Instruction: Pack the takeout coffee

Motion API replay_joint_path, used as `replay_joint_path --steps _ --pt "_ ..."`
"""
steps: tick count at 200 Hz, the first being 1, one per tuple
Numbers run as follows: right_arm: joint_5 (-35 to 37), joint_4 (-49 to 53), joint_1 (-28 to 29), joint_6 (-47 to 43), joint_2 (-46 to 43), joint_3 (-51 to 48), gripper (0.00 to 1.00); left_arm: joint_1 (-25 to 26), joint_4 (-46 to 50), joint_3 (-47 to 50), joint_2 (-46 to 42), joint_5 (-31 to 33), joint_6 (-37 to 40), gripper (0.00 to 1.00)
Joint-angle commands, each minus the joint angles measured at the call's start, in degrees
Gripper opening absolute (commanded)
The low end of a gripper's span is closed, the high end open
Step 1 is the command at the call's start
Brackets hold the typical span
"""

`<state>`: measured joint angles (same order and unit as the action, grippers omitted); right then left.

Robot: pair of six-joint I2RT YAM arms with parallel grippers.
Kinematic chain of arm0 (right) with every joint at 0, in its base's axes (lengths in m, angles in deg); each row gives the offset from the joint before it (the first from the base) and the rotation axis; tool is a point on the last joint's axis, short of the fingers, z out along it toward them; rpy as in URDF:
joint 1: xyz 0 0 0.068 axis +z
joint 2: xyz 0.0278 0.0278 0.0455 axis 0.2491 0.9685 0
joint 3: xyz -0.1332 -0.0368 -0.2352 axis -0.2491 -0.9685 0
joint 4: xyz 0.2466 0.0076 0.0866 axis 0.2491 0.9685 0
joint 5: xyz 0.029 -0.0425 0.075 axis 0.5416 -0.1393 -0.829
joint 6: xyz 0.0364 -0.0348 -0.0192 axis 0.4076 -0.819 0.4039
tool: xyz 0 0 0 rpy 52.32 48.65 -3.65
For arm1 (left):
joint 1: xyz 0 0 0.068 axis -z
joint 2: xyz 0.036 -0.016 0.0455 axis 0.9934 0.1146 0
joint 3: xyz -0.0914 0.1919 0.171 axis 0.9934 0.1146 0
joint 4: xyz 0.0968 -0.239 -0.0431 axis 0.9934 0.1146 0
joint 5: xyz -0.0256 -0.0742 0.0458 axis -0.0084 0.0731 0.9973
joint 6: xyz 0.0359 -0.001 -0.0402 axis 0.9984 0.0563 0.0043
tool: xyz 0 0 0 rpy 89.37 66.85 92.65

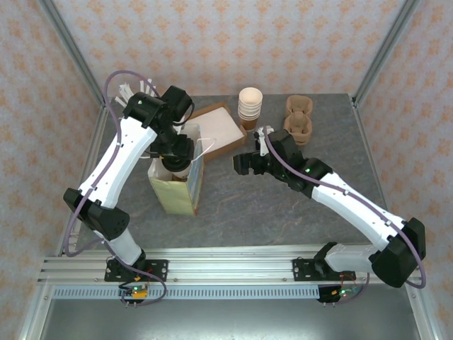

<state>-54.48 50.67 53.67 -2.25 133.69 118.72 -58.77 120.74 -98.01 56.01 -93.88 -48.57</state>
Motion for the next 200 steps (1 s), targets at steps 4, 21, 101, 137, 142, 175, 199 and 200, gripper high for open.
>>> replay_joint_path --steps 4,21,101,137,142,175,199,200 --pt "-0.29 -1.60 0.23 -0.59 0.87 0.45 0.99 -0.06 9.91 -0.45 -2.19 -2.19 -1.15 0.35" --pt "0.13 -1.53 0.23 -0.73 1.22 0.59 0.99 -0.11 9.92 -0.65 -1.85 -2.88 -1.53 0.35" --pt "0.52 -1.45 0.29 -0.92 2.52 0.54 0.99 -0.15 9.92 3.63 -1.66 0.10 -1.64 0.35" --pt "1.14 -1.43 0.24 -1.14 2.82 0.54 0.99 -0.12 9.91 4.30 -1.88 0.86 -1.38 0.35" --pt "1.14 -1.38 0.22 -1.10 2.92 0.58 0.99 -0.19 9.89 4.79 -1.90 1.06 -1.38 0.35" --pt "1.26 -1.28 0.25 -1.22 3.21 0.63 0.99 -0.17 9.40 6.58 -2.16 1.35 -0.75 0.35" --pt "1.22 -1.28 0.17 -1.19 3.41 0.69 0.99 -0.14 8.74 6.89 -2.48 1.46 0.05 0.35" --pt "1.22 -1.28 0.20 -1.19 3.45 0.70 0.99 -0.13 8.71 6.92 -2.45 1.45 0.13 0.35"
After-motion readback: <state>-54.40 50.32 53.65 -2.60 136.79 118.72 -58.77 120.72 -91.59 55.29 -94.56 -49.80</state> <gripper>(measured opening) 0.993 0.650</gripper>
